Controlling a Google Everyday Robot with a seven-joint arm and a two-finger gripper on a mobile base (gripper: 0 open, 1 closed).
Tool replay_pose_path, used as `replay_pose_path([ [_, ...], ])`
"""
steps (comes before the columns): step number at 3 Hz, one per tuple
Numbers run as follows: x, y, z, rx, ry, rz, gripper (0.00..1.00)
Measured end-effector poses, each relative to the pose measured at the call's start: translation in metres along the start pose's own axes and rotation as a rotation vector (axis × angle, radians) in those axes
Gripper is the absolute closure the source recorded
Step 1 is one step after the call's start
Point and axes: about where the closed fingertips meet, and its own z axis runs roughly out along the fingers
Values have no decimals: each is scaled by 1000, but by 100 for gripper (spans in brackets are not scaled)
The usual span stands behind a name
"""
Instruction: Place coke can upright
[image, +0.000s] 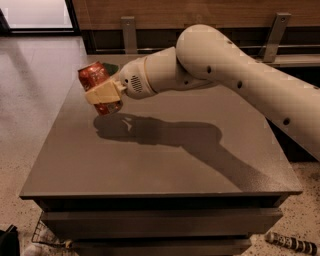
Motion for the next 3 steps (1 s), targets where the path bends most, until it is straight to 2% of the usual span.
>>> replay_pose_path([
  [2,21,3,11,-53,-109,-273,100],
  [3,32,10,21,-82,-157,-352,100],
])
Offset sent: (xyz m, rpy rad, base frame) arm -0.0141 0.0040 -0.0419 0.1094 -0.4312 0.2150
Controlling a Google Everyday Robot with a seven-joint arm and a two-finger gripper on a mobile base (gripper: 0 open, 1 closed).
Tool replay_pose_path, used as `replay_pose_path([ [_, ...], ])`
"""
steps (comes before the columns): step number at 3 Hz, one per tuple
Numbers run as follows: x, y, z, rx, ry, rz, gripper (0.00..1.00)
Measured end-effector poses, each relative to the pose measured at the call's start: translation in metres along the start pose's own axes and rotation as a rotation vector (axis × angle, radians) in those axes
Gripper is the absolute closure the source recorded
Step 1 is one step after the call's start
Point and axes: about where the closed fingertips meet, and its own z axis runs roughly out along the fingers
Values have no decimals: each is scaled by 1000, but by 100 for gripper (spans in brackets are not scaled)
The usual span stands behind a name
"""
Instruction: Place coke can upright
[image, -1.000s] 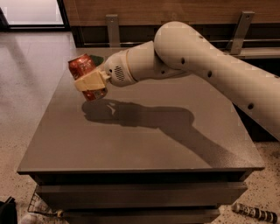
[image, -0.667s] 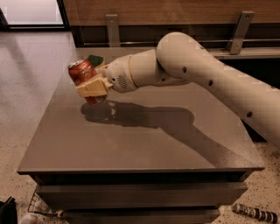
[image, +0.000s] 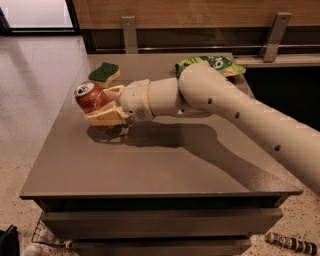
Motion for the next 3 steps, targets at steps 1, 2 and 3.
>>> replay_pose_path([
  [1,8,8,7,-19,-30,-30,100],
  [2,18,13,11,-27,-50,-31,100],
  [3,28,19,7,-16,-72,0,83],
])
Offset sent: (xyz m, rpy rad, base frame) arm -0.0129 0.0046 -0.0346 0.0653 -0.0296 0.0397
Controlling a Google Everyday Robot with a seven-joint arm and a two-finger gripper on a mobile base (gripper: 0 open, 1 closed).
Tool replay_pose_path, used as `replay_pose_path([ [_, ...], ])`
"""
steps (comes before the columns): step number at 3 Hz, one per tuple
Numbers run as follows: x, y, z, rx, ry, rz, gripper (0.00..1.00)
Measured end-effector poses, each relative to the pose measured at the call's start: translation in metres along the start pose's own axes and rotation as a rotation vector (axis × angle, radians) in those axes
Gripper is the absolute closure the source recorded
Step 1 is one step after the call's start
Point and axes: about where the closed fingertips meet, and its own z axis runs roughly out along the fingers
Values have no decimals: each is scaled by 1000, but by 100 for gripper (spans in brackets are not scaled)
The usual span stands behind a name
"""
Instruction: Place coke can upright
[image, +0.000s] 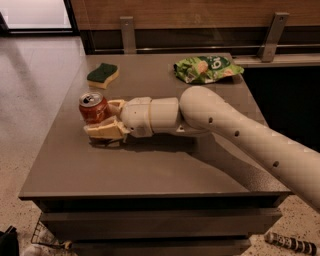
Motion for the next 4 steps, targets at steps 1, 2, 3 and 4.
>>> replay_pose_path([
  [1,-1,1,1,-2,0,-1,51],
  [2,-2,2,2,-6,0,-2,28],
  [3,-2,3,4,-10,-1,-3,5],
  [4,-2,4,5,-12,-1,-3,0],
])
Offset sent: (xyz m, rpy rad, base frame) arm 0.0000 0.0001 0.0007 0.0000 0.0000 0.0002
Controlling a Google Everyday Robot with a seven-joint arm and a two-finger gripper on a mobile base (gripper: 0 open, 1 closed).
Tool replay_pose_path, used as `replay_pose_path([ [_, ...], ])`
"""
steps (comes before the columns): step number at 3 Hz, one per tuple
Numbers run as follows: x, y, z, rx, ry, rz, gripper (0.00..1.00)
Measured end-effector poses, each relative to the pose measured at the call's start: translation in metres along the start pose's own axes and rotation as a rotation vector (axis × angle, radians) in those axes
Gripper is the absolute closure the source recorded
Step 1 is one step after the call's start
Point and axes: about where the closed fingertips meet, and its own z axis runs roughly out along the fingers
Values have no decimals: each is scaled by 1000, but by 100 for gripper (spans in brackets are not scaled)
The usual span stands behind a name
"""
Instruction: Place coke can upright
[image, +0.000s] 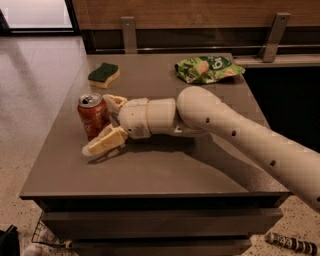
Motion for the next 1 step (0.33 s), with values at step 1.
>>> replay_pose_path([
  [1,0,0,0,0,0,0,0],
])
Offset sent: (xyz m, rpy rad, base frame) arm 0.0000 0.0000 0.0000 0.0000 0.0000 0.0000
